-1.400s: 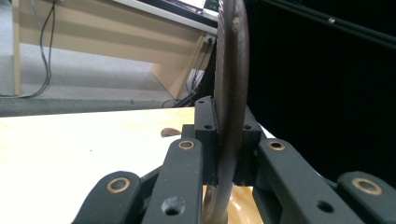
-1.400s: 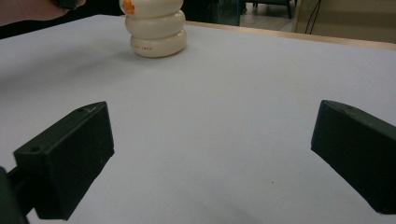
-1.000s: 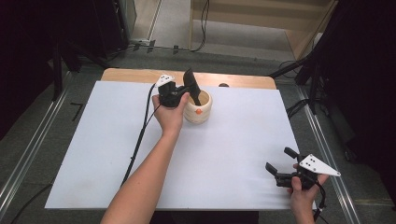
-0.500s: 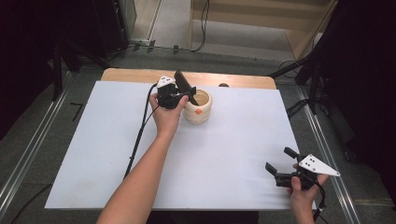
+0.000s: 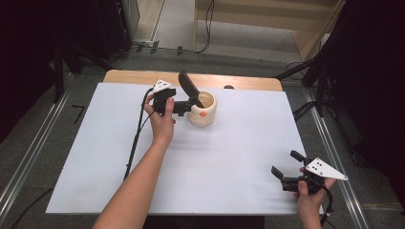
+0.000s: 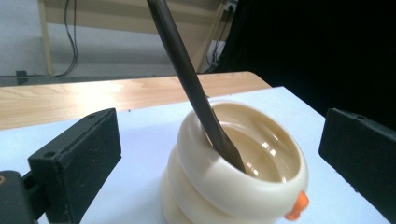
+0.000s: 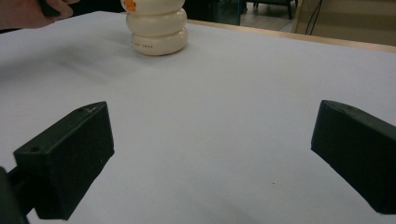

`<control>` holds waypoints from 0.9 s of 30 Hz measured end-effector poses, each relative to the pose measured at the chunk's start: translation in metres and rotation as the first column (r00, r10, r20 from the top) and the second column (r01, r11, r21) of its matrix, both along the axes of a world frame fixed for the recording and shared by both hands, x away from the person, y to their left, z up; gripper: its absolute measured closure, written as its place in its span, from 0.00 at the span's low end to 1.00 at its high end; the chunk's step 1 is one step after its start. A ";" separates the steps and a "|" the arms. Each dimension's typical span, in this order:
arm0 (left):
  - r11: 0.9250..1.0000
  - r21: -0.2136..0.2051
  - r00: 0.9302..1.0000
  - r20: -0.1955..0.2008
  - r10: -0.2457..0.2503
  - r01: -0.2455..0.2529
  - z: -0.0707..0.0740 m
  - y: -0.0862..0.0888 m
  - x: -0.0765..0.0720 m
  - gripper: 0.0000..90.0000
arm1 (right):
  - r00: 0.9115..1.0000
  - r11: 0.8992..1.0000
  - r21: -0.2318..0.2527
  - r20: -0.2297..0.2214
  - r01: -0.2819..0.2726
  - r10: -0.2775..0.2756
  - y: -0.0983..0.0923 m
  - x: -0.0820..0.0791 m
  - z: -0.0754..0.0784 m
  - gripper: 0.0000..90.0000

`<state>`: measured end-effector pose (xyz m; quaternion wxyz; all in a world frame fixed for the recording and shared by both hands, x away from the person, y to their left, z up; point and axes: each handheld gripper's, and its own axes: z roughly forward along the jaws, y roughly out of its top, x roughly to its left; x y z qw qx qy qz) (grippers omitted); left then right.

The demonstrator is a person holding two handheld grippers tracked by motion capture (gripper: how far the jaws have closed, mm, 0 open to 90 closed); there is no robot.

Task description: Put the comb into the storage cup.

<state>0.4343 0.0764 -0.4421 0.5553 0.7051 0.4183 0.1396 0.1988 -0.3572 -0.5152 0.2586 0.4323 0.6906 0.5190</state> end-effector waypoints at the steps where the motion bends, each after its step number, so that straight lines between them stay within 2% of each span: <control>1: 1.000 0.010 1.000 0.009 -0.005 0.005 0.000 0.001 -0.002 0.00 | 1.000 1.000 -0.001 0.000 -0.001 0.001 0.000 0.000 0.000 0.00; 4: 0.999 0.043 1.000 0.027 -0.014 0.012 0.000 0.002 -0.007 0.00 | 1.000 1.000 -0.002 0.000 -0.003 0.003 0.000 0.000 0.000 0.00; 9: 0.998 0.053 0.998 0.048 -0.033 0.031 -0.002 0.006 -0.015 0.00 | 1.000 1.000 -0.006 0.001 -0.002 0.002 0.001 0.000 0.000 0.00; 13: 0.996 0.085 0.997 0.072 -0.041 0.035 -0.002 0.010 -0.024 0.00 | 1.000 1.000 -0.005 0.002 -0.001 0.001 0.001 0.000 0.000 0.00; 18: 0.997 0.074 0.995 0.088 -0.042 0.036 -0.001 0.020 -0.034 0.00 | 1.000 1.000 -0.007 0.003 0.000 0.000 0.001 0.000 0.000 0.00; 20: 0.995 0.090 0.994 0.098 -0.047 0.038 -0.001 0.023 -0.039 0.00 | 1.000 1.000 -0.006 0.001 0.000 0.000 0.001 0.000 0.000 0.00; 27: 0.995 0.093 0.992 0.112 -0.054 0.044 -0.005 0.034 -0.056 0.00 | 1.000 1.000 -0.014 -0.003 -0.002 0.002 0.002 0.000 0.000 0.00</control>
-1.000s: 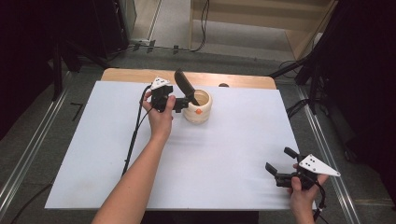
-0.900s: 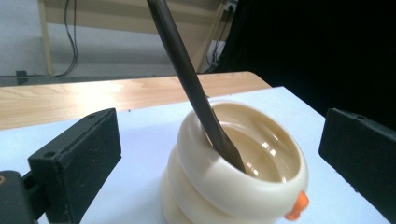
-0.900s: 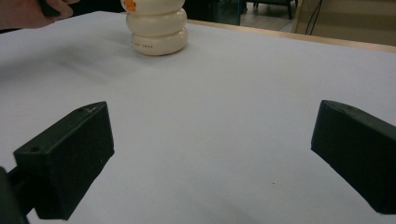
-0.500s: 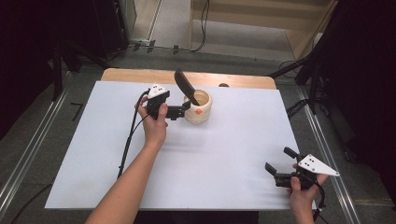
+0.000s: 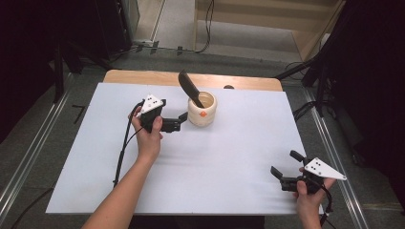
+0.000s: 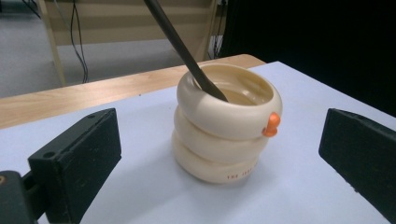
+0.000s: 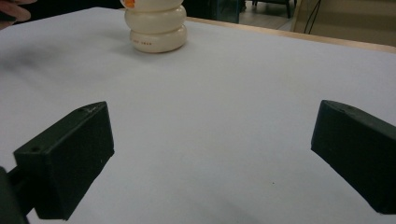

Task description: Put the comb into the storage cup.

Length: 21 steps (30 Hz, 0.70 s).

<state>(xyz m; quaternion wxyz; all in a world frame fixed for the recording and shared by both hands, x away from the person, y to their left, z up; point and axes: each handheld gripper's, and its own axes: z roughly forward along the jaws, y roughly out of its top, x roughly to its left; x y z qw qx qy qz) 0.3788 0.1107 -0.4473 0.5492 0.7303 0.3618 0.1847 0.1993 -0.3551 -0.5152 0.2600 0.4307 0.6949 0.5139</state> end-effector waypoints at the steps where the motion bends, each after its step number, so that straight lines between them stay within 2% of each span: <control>1: 1.000 0.002 1.000 0.002 -0.001 0.001 -0.001 0.002 -0.003 0.00 | 1.000 1.000 -0.001 0.001 0.001 -0.001 0.000 0.000 0.000 0.00; 3: 1.000 -0.007 1.000 0.004 -0.001 0.001 -0.003 0.006 -0.008 0.00 | 1.000 1.000 -0.001 0.000 0.002 -0.002 0.000 0.000 0.000 0.00; 8: 1.000 0.000 1.000 0.020 0.005 -0.005 -0.006 0.015 -0.019 0.00 | 1.000 1.000 -0.009 0.000 0.004 -0.004 0.001 0.000 0.000 0.00; 21: 1.000 -0.003 0.999 0.026 0.031 -0.031 -0.016 0.046 -0.041 0.00 | 1.000 1.000 -0.015 0.001 0.009 -0.009 0.002 0.001 0.000 0.00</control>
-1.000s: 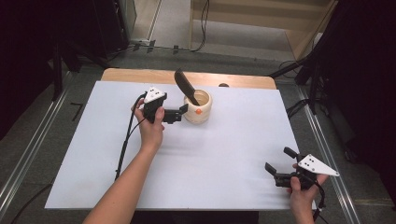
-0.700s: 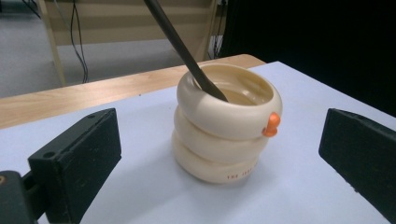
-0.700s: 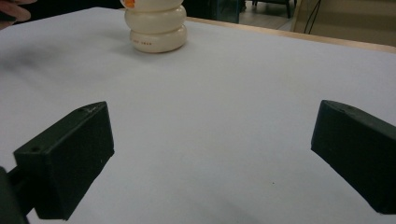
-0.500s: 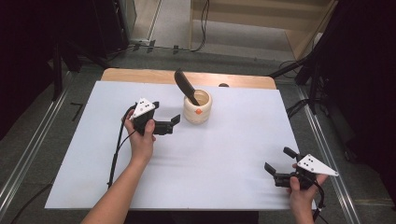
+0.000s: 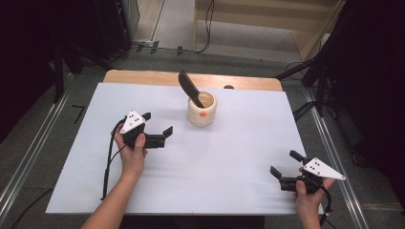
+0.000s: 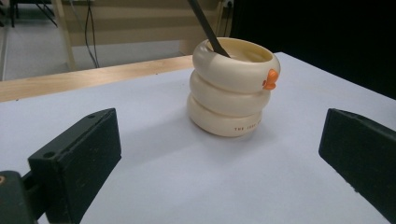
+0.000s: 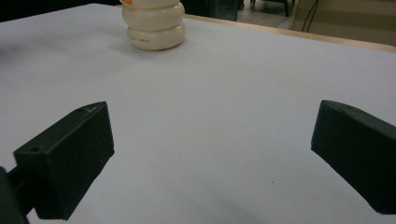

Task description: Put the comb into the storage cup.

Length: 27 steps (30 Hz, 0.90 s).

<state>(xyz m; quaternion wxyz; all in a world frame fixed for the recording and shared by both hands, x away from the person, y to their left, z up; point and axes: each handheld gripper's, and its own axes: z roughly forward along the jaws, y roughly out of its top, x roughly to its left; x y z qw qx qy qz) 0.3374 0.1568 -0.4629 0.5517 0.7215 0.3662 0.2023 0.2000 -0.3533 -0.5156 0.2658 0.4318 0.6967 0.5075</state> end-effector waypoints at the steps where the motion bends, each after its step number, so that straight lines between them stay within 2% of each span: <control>1: 1.000 0.007 1.000 0.002 0.003 -0.003 -0.001 0.002 -0.002 0.00 | 1.000 1.000 -0.002 -0.001 0.001 -0.001 0.000 0.000 0.000 0.00; 10: 1.000 0.025 1.000 0.014 0.005 -0.005 -0.007 0.021 -0.020 0.00 | 1.000 1.000 -0.009 -0.005 0.004 -0.004 0.001 0.000 0.000 0.00; 15: 0.999 0.030 0.999 0.027 0.024 -0.025 -0.007 0.035 -0.029 0.00 | 1.000 1.000 -0.014 -0.006 0.003 -0.003 0.002 0.000 0.000 0.00; 27: 0.998 0.029 0.999 0.019 0.047 -0.048 -0.016 0.059 -0.048 0.00 | 1.000 1.000 -0.025 -0.003 0.008 -0.008 0.003 0.000 0.000 0.00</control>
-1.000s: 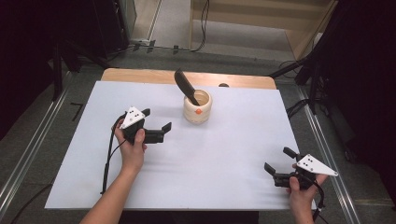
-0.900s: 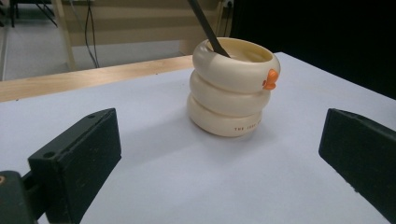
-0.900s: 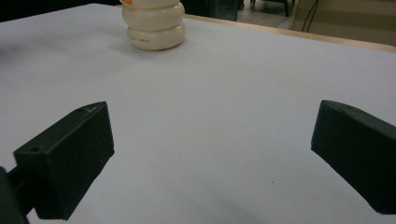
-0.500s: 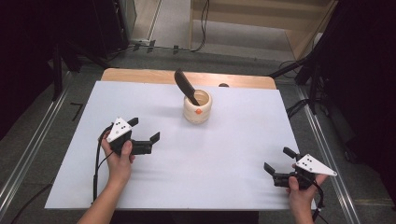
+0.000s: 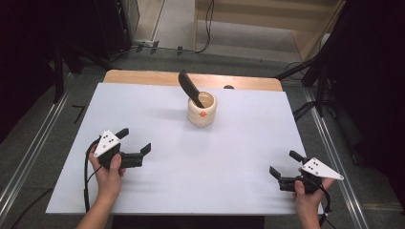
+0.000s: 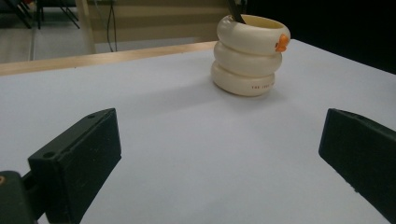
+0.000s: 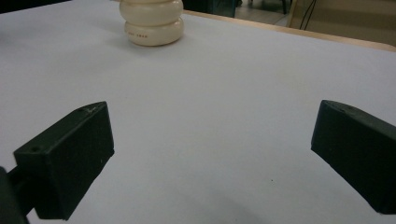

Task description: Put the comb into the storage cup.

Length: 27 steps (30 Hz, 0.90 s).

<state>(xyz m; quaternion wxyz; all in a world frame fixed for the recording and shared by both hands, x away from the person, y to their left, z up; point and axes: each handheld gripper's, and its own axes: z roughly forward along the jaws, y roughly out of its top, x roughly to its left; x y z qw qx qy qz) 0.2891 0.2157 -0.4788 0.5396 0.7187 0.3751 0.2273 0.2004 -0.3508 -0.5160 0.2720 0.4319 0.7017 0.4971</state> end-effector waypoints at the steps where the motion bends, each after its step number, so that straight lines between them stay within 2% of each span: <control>1: 1.000 0.002 1.000 0.001 0.000 0.000 -0.001 0.002 -0.001 0.00 | 1.000 1.000 0.000 -0.001 -0.001 0.001 0.000 0.000 0.000 0.00; 15: 1.000 -0.005 0.999 0.013 0.031 -0.031 0.002 0.032 -0.020 0.00 | 1.000 1.000 -0.002 -0.006 0.004 -0.004 0.000 0.000 0.000 0.00; 20: 0.999 0.010 0.999 0.009 0.037 -0.037 0.000 0.039 -0.024 0.00 | 1.000 1.000 -0.003 -0.003 0.006 -0.006 0.000 0.000 0.000 0.00; 27: 0.998 0.003 0.998 0.002 0.056 -0.056 -0.004 0.051 -0.031 0.00 | 1.000 1.000 0.002 -0.006 0.010 -0.010 0.000 0.000 0.000 0.00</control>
